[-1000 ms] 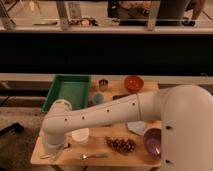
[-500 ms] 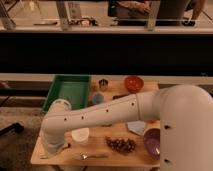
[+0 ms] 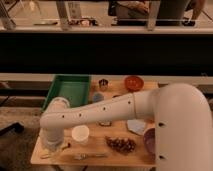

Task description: Place banana in tray

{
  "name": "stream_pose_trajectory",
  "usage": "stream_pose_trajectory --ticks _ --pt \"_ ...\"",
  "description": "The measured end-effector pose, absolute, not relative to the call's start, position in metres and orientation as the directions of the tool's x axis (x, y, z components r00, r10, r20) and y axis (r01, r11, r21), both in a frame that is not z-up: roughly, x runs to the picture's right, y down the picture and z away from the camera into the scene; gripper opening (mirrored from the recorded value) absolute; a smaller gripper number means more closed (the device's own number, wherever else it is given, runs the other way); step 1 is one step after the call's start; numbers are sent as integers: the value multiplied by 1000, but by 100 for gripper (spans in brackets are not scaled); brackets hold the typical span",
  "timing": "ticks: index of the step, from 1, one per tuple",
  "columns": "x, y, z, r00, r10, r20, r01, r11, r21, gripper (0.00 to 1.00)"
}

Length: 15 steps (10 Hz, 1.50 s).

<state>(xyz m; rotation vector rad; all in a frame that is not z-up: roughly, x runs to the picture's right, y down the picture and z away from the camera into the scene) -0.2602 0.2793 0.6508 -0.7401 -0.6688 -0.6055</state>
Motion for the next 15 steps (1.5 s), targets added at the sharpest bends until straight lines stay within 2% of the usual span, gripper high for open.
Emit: stream_pose_trajectory --ticks 1,6,11,15 --pt "-262 276 654 636 -255 728 699 589 -405 80" --pt "-265 267 668 630 -241 739 697 595 -400 80" --pt "-264 251 697 627 -211 750 685 608 -402 80" --pt "-264 256 713 625 -202 754 686 602 -408 80"
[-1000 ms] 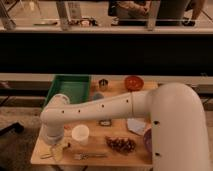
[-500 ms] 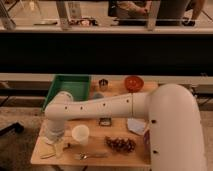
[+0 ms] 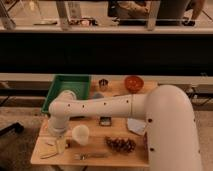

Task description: Place banana in tray

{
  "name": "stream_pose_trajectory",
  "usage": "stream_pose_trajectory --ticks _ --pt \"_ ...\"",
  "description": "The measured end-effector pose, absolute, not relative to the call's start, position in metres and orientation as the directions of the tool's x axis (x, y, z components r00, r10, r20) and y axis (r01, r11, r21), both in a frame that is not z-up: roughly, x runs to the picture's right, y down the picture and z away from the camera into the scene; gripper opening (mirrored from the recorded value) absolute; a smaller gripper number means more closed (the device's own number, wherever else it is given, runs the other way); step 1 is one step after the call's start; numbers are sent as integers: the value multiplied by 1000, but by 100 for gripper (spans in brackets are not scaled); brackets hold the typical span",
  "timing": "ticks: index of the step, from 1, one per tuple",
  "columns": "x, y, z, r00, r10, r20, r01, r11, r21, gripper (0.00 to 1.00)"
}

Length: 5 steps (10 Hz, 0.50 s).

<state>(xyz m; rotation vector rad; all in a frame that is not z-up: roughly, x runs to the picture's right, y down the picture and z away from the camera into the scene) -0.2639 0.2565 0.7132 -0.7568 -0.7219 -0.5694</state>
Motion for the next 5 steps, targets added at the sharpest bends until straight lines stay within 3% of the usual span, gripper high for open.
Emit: stream_pose_trajectory --ticks 5 --pt "-273 268 729 602 -212 770 714 574 -401 80"
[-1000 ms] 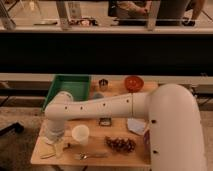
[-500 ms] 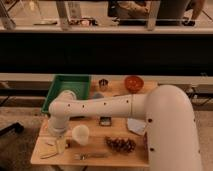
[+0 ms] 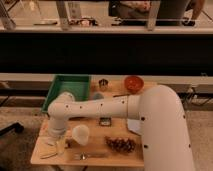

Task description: Place banana in tray

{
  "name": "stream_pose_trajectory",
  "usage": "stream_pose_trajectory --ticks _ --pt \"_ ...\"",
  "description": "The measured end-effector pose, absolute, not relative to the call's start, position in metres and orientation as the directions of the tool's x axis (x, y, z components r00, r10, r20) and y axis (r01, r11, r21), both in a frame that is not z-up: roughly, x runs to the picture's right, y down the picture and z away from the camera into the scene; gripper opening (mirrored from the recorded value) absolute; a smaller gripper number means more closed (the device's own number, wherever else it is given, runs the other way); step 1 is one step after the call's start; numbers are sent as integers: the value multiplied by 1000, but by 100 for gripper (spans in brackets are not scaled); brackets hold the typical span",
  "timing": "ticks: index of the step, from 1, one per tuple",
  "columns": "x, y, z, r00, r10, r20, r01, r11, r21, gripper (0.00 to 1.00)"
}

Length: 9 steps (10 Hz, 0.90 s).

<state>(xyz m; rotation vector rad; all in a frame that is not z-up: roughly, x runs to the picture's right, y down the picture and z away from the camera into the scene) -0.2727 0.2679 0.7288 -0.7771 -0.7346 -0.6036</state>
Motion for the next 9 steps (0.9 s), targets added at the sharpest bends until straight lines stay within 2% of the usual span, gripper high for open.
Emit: stream_pose_trajectory --ticks 9 --pt "-272 267 748 596 -216 773 725 560 -402 80"
